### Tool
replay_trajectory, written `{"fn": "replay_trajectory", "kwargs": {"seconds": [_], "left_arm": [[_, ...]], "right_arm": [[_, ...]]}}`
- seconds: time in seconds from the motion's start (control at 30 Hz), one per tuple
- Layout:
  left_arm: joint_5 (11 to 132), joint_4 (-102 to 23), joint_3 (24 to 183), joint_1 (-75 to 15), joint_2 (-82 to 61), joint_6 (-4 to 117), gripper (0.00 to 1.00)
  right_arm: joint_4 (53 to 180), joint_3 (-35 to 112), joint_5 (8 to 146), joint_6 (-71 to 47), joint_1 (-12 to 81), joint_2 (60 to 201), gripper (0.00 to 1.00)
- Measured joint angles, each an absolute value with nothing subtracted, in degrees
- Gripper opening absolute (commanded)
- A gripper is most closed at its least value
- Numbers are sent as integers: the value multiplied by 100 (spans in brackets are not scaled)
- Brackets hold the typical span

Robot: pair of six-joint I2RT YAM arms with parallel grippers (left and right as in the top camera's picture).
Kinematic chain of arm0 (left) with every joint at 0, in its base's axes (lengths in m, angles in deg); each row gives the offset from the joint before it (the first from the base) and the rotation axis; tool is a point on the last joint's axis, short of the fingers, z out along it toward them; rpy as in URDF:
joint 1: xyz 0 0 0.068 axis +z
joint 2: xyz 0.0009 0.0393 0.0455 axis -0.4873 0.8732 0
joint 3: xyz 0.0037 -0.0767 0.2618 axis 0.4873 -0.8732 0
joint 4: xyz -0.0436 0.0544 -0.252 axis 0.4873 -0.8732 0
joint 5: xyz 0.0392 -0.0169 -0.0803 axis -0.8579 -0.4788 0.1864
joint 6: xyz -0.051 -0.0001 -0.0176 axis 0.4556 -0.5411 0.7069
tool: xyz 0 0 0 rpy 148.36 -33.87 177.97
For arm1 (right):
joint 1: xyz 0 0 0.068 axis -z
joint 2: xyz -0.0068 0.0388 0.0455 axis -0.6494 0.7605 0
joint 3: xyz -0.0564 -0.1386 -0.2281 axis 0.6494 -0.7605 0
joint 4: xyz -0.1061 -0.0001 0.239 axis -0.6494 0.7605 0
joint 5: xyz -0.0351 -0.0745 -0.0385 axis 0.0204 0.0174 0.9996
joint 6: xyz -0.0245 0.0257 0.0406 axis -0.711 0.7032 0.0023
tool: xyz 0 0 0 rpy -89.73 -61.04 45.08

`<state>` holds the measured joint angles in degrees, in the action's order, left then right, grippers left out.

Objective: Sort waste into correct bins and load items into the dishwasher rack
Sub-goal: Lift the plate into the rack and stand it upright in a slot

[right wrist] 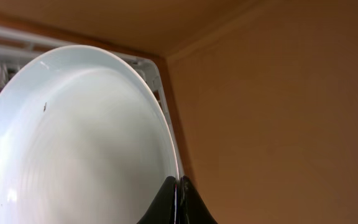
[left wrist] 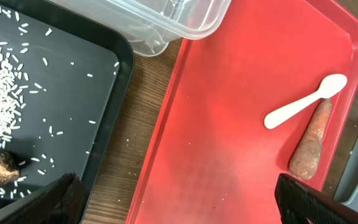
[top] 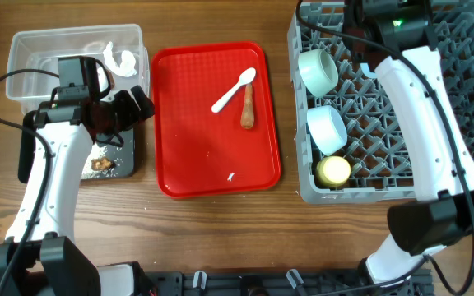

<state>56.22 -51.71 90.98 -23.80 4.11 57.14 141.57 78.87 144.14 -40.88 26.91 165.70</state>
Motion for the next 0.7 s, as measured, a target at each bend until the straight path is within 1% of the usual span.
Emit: {"fn": "replay_trajectory", "kwargs": {"seconds": [0.17, 0.27, 0.7], "left_arm": [[5622, -5174, 9098, -2380, 411, 5714, 100], [5622, -5174, 9098, -2380, 411, 5714, 100], [5622, -5174, 9098, -2380, 411, 5714, 100]], "right_arm": [[14133, 7887, 14346, -5072, 2772, 16852, 4], [14118, 7887, 14267, -5461, 2796, 17000, 4], [14118, 7887, 13657, -6226, 2796, 17199, 4]]}}
